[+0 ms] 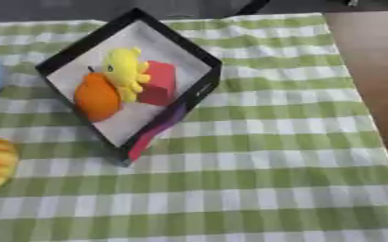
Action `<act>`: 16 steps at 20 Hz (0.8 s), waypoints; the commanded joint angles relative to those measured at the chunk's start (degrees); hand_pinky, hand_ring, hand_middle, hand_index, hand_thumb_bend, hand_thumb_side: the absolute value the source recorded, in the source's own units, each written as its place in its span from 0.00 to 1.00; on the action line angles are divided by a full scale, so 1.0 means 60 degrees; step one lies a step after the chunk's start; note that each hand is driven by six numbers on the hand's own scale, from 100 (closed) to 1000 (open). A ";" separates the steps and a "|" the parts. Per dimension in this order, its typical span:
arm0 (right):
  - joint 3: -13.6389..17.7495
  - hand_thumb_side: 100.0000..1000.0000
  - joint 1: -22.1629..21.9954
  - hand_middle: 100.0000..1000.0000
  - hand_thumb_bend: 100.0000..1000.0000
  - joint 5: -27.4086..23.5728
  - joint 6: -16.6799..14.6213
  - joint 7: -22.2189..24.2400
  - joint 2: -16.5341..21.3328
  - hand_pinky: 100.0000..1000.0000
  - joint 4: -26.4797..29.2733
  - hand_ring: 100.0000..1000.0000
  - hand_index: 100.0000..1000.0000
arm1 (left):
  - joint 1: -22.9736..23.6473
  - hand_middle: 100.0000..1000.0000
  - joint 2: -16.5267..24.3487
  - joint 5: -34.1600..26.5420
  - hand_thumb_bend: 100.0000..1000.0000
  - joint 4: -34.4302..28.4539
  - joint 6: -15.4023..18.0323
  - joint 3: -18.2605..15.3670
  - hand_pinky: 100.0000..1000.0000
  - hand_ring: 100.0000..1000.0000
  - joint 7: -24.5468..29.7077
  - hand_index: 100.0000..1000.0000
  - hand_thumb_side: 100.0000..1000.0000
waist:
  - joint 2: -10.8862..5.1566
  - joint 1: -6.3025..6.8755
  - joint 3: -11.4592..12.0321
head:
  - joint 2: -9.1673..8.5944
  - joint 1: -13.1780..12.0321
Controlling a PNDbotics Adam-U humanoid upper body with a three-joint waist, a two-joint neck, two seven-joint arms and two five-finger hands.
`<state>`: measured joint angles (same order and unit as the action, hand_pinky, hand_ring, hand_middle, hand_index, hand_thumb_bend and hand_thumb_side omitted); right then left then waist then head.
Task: Pick up objects on the table and place them in the box.
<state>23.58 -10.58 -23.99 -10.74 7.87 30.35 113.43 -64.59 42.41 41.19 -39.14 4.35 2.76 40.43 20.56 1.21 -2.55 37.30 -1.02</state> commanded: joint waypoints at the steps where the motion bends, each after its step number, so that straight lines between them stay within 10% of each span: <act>1: 0.0084 0.47 -0.0041 0.66 0.00 -0.0162 -0.0030 0.0028 0.0401 0.77 0.0194 0.68 0.83 | -0.0257 0.63 0.0442 -0.0077 0.00 -0.0393 0.0107 0.0089 0.54 0.61 -0.0115 0.67 0.00 | -0.0432 0.0091 0.0043 | 0.0135 0.0073; 16: 0.0006 0.46 -0.0051 0.67 0.00 -0.1020 -0.0154 0.0164 0.1139 0.77 0.0194 0.69 0.83 | -0.0725 0.58 -0.0451 -0.2279 0.00 -0.3764 0.0364 0.1279 0.50 0.56 -0.0035 0.63 0.00 | -0.1128 0.0051 0.0265 | 0.0537 0.0694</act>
<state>23.23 -11.06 -29.39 -11.61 8.70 34.94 113.43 -67.42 39.20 28.59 -59.59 7.03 10.25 40.45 15.84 1.21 -0.89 40.53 2.96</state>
